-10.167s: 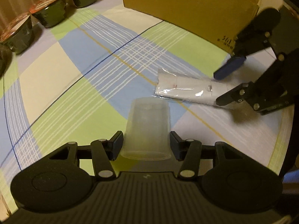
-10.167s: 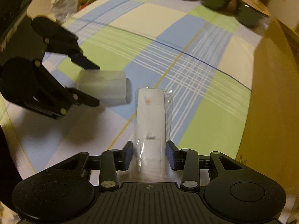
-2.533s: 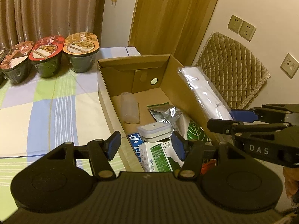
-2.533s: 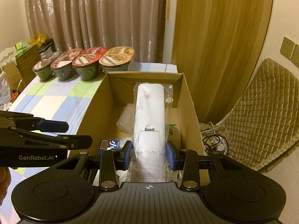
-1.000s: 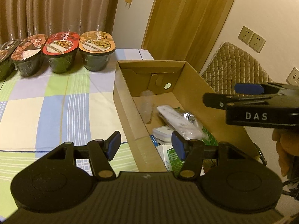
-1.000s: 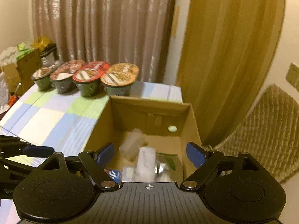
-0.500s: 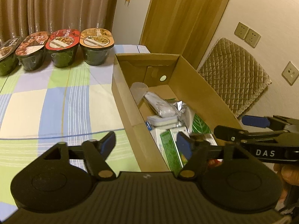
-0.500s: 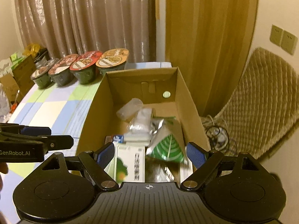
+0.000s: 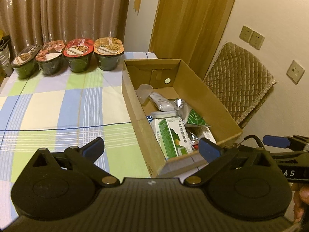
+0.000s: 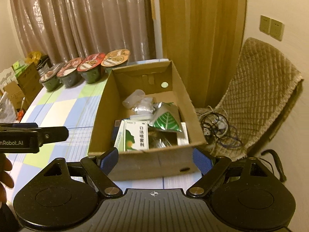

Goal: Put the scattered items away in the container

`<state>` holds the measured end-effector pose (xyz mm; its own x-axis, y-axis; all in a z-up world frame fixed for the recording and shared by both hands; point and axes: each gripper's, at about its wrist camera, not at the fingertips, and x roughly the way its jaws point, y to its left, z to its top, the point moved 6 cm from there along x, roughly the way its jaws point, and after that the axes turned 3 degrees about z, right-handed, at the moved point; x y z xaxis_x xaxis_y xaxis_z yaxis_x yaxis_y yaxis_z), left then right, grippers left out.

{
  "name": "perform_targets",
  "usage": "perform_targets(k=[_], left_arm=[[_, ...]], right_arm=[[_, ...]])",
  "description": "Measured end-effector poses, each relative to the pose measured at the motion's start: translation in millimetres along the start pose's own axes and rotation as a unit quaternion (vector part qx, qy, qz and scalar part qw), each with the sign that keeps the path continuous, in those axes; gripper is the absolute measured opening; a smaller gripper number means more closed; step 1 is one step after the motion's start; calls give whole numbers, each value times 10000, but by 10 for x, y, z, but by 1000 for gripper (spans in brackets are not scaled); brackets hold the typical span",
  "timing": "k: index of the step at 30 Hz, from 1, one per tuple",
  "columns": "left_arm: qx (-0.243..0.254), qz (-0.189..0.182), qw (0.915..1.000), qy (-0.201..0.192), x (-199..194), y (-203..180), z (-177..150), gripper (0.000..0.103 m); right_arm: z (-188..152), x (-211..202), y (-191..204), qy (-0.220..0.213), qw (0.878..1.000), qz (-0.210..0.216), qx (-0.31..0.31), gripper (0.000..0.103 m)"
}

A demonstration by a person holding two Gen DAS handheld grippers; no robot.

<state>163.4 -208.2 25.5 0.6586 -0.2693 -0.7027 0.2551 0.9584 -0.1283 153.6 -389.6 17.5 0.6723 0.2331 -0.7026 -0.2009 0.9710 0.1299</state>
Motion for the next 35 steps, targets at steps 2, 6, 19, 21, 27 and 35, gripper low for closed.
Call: perform_targets(k=[2,6,19,21,27,35], left_arm=[[1,54,10000,19,-99,-21,-33,102],[-6,126,9998,126,-308,-95,-131,102],[-145,76,9998,89,-852,-313,-365,102],[-142,94,9998,60,-903,-329,-377,102],[-130,154,9998,-62,-1010,-345,-401,102],[-56,183,9997,-119,-1035,-341,-426,102]], right_arm=[[-30,-123,-5,10,10000,-13,20,89],[-88,-325,6,66,10000,-13,70,89],[-277,-845,81,38,9999,-49,124,90],[-296,-894,96,24,9999,-53,110,90],[-336,-965,149,20,9999,-60,84,90],[-350,-1006,175,5,10000,-80,25,90]])
